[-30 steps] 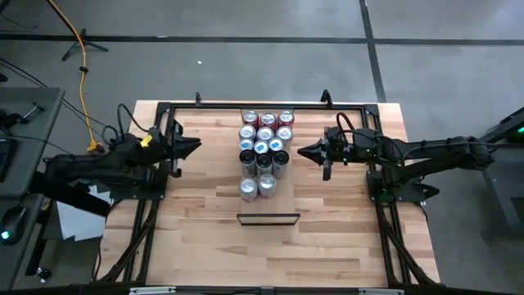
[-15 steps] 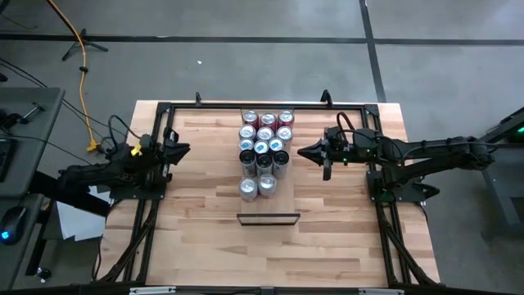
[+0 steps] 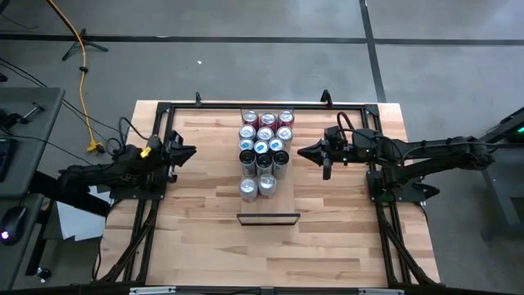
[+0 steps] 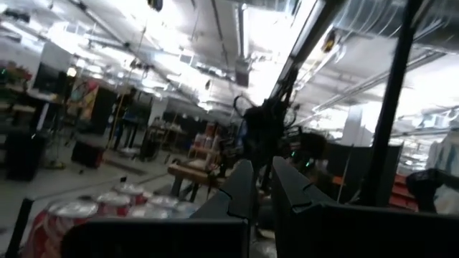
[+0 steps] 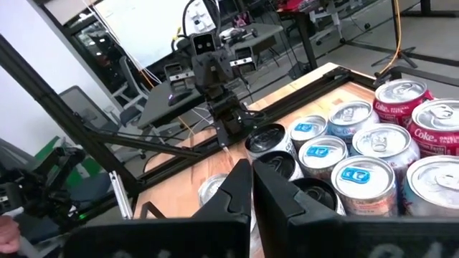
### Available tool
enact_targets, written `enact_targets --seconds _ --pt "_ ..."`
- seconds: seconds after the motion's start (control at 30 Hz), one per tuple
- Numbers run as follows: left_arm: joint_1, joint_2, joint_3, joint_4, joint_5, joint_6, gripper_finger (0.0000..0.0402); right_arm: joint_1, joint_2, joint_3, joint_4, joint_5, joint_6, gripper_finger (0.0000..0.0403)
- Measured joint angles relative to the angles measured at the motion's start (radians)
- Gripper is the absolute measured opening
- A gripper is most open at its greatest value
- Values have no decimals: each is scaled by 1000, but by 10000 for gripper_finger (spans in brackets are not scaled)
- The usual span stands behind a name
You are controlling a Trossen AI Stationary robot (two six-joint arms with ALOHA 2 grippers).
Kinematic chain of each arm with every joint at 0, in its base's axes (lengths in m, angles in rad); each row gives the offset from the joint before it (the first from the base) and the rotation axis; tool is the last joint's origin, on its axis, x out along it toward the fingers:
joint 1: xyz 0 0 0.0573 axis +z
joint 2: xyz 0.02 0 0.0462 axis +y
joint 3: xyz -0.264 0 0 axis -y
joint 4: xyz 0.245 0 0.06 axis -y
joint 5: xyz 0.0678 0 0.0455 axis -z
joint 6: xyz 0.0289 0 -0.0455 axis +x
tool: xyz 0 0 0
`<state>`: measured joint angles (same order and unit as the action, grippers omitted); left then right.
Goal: Place canned beverage on shelf
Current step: Return to Home Position
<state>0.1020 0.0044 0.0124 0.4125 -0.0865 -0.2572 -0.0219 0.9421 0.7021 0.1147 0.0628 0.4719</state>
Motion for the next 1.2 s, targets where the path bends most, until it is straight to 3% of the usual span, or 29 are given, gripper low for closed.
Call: enact_targets --seconds 0.2,0.37,0.6,0.7,0.97,1.2 --pt "0 0 -1 -56 -19 4 0 0 0 0 -31 -22 -6 0" --pt "0 0 -1 -96 -30 22 1 1 -34 0 -123 -108 -32 0" --pt "0 0 -1 -125 -21 -117 1 33 -179 -5 -367 -154 -154 0" --pt "0 0 -1 -126 -14 -201 1 55 -277 -52 -391 -154 -158 0" --pt "0 2 -1 -181 37 -203 0 116 -521 -242 -347 -97 -85 0" --pt "0 2 -1 -257 40 -148 1 117 -570 -431 5 -38 -96 0"
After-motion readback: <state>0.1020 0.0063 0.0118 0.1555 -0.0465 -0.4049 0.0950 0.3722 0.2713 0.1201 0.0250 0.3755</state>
